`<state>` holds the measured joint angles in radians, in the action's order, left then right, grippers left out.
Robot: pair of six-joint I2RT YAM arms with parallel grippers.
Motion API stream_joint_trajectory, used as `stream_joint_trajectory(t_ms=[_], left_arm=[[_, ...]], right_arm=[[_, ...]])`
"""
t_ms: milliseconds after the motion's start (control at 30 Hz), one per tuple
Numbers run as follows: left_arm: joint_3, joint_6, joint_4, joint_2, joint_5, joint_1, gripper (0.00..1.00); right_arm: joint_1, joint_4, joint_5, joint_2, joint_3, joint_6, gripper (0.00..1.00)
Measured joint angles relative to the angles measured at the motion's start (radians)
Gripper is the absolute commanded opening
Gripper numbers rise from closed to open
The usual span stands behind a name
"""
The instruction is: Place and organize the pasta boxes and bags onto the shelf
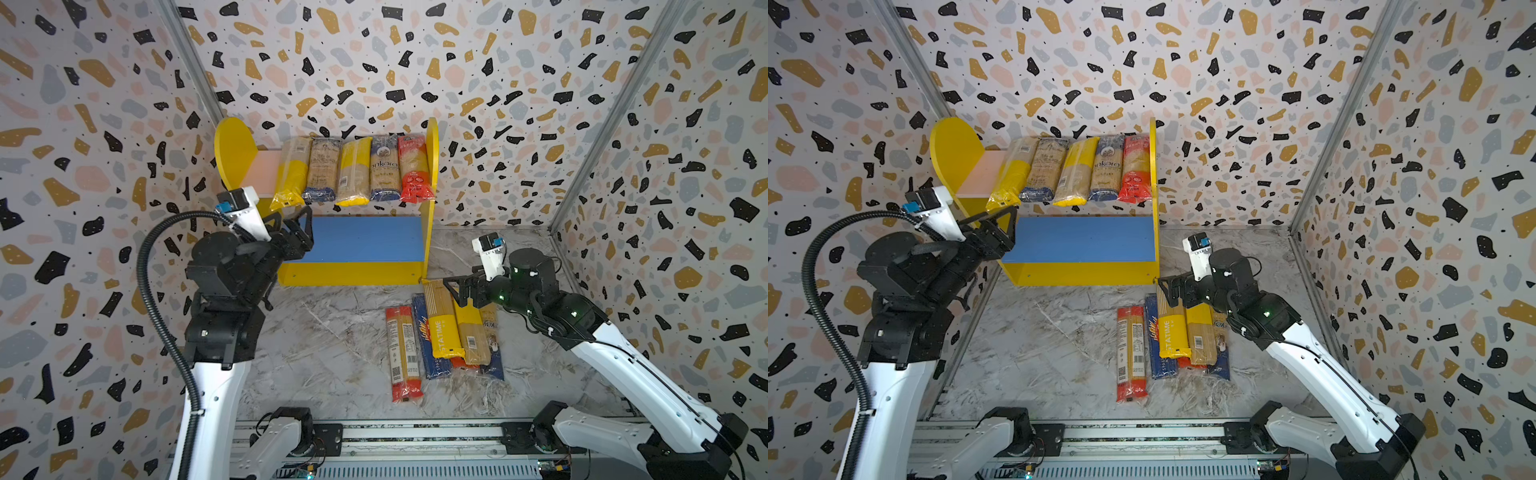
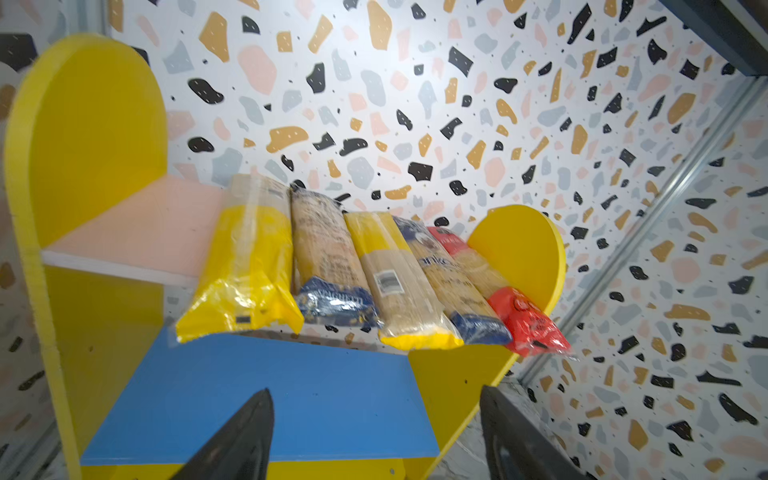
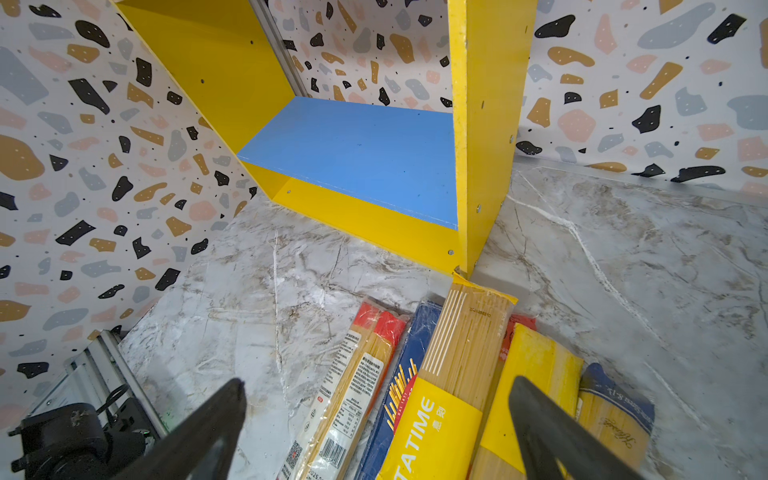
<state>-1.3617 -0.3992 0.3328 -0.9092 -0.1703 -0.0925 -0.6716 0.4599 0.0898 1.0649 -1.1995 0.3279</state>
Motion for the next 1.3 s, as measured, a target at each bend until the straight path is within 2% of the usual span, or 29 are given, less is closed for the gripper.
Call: stream_joint_trajectory(t_ms=[200, 433, 567, 633, 733, 1033, 1300], left_arm=[[0.169, -0.036, 0.023, 0.083, 0.029, -0.15, 0.76], [0.439, -0.082, 0.027, 0.11, 0.149, -0.442, 0.77], [0.589, -0.137, 0.002, 0.022, 0.269, -0.628, 0.77], [0.632, -0.164, -0.005, -0.076, 0.343, -0.715, 0.77], [0.67, -0.201, -0.035, -0.227, 0.396, -0.803, 0.81], [0.726, -0.318, -0.156, -0.439, 0.423, -0.946, 0.84], [0.733, -0.386, -0.187, -0.513, 0.415, -0.993, 0.85]], right_arm=[[0.0, 0.01, 0.0, -0.043, 0.037, 0.002, 0.99], [0.0, 0.02, -0.014, -0.121, 0.137, 0.019, 0.99], [0.0, 0.027, -0.016, -0.147, 0.184, 0.034, 0.99], [0.0, 0.027, -0.016, -0.147, 0.196, 0.039, 0.99], [0.0, 0.028, -0.016, -0.147, 0.202, 0.046, 0.99], [0.0, 0.017, -0.031, -0.15, 0.234, 0.053, 0.99], [0.0, 0.011, -0.032, -0.15, 0.27, 0.056, 0.99]])
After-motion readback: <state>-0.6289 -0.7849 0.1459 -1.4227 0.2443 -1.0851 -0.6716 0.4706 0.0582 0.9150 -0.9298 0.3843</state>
